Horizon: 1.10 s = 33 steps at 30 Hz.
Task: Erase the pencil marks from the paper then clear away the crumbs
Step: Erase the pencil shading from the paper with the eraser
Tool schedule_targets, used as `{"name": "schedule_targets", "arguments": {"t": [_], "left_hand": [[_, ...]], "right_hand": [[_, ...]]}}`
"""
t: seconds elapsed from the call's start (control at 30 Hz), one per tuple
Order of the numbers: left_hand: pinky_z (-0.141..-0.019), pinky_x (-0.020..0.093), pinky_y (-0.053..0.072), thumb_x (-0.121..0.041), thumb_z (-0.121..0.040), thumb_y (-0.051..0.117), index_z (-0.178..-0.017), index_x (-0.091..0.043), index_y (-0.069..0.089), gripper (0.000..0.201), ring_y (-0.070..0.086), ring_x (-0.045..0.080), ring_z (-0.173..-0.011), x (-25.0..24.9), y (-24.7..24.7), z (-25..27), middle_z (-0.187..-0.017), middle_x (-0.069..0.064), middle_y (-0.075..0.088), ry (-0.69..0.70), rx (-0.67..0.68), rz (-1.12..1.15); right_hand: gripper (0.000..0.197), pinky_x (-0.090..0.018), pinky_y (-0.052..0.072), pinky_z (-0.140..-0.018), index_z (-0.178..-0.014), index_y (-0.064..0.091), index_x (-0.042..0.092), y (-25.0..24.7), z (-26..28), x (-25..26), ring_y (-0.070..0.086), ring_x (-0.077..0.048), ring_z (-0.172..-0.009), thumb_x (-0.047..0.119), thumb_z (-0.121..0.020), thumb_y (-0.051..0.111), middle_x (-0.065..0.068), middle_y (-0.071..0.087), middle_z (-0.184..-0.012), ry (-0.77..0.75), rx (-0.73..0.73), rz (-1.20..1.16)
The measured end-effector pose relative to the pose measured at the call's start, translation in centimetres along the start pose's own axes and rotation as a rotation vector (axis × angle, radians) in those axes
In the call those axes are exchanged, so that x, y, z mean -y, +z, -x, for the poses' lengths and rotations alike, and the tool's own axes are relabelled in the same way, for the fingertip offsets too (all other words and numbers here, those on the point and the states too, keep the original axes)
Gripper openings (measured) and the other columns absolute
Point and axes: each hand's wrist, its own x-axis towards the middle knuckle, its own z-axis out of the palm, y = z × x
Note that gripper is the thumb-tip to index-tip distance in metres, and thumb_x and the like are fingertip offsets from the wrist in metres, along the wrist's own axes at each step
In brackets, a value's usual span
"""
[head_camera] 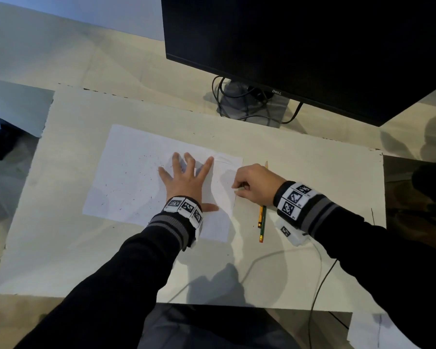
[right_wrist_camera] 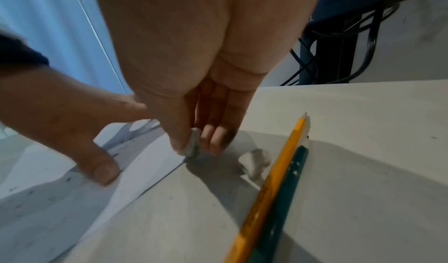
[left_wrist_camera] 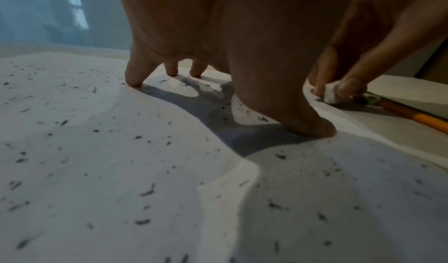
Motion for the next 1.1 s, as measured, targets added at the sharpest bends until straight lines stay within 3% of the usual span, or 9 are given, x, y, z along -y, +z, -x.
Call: {"name": "schedule_targets", "arguments": {"t": [0.17,0.37,0.53,0.6,0.7,0.8,0.87,1.0,1.1], "left_hand": [[-0.111,0.065,0.022,-0.085,-0.057,0.067,-0.150,-0.044,-0.019,0.134,-0.007,0.043,-0.147,2.2,-0.5,-0.4,-0.160,0.015,-0.007,0.092,0.008,-0.113],[-0.111,0.073,0.006,-0.086,-0.071,0.050,-0.152,-0.047,-0.008,0.106,-0.020,0.035,-0.148,1.7,1.1,-0.4,-0.162,0.004,-0.025,0.075,-0.085,0.121],[-0.113,0.072,0.001,-0.088,-0.070,0.047,-0.152,-0.035,-0.021,0.119,-0.024,0.029,-0.148,1.5,2.0,-0.7,-0.160,-0.002,-0.029,0.042,-0.095,0.137],[-0.113,0.071,0.002,-0.089,-0.068,0.047,-0.152,-0.028,-0.024,0.126,-0.024,0.028,-0.148,1.4,2.2,-0.9,-0.160,-0.003,-0.029,0.020,-0.106,0.128],[-0.113,0.071,0.003,-0.089,-0.069,0.047,-0.150,-0.032,-0.027,0.124,-0.024,0.030,-0.148,1.4,2.3,-1.0,-0.160,-0.003,-0.029,0.023,-0.102,0.125],[-0.112,0.073,0.003,-0.088,-0.070,0.047,-0.146,-0.045,-0.029,0.117,-0.025,0.033,-0.147,1.4,1.8,-0.9,-0.159,0.001,-0.032,0.050,-0.074,0.130],[-0.111,0.073,0.004,-0.088,-0.070,0.048,-0.146,-0.048,-0.028,0.114,-0.025,0.034,-0.147,1.4,1.6,-0.8,-0.159,0.001,-0.033,0.050,-0.067,0.118],[-0.112,0.072,0.006,-0.089,-0.068,0.048,-0.147,-0.046,-0.027,0.117,-0.024,0.033,-0.148,1.3,1.4,-0.9,-0.159,-0.001,-0.032,0.030,-0.052,0.122],[-0.113,0.071,0.006,-0.089,-0.068,0.050,-0.148,-0.041,-0.028,0.122,-0.023,0.031,-0.148,1.3,1.2,-1.0,-0.160,-0.003,-0.030,0.014,-0.037,0.118]], "right_hand": [[0.008,-0.028,0.051,-0.072,-0.091,0.075,0.011,0.1,-0.3,-0.2,0.059,-0.014,-0.069,0.013,-0.083,0.075,0.003,0.063,-0.084,0.108,-0.362,-0.226],[0.010,-0.038,0.053,-0.075,-0.089,0.074,0.009,4.4,0.9,2.5,0.060,-0.017,-0.074,0.018,-0.086,0.072,0.000,0.065,-0.080,0.046,-0.277,-0.216],[0.011,-0.037,0.054,-0.077,-0.092,0.075,0.010,3.6,0.2,1.0,0.057,-0.015,-0.072,0.019,-0.087,0.071,0.005,0.062,-0.079,0.151,-0.469,-0.218],[0.010,-0.038,0.054,-0.075,-0.092,0.073,0.008,4.6,0.7,1.9,0.061,-0.020,-0.077,0.016,-0.087,0.070,0.000,0.065,-0.085,0.078,-0.425,-0.187],[0.009,-0.042,0.054,-0.076,-0.095,0.072,0.008,4.5,0.9,3.0,0.063,-0.025,-0.084,0.013,-0.089,0.065,-0.003,0.065,-0.093,-0.030,-0.285,-0.096],[0.011,-0.035,0.054,-0.080,-0.097,0.072,0.012,1.2,-0.7,1.6,0.060,-0.016,-0.080,0.017,-0.090,0.066,0.001,0.064,-0.094,0.111,-0.462,-0.102],[0.010,-0.028,0.053,-0.074,-0.095,0.074,0.013,-0.5,-1.4,1.4,0.057,-0.010,-0.071,0.018,-0.087,0.070,0.004,0.064,-0.090,0.095,-0.582,-0.175],[0.016,-0.025,0.052,-0.077,-0.100,0.075,0.015,1.0,-1.7,3.7,0.055,-0.008,-0.074,0.024,-0.087,0.072,0.008,0.059,-0.084,0.046,-0.301,-0.137],[0.013,-0.029,0.054,-0.079,-0.095,0.076,0.013,1.9,-1.9,2.9,0.056,-0.009,-0.070,0.023,-0.086,0.072,0.008,0.061,-0.077,0.175,-0.294,-0.178]]}}
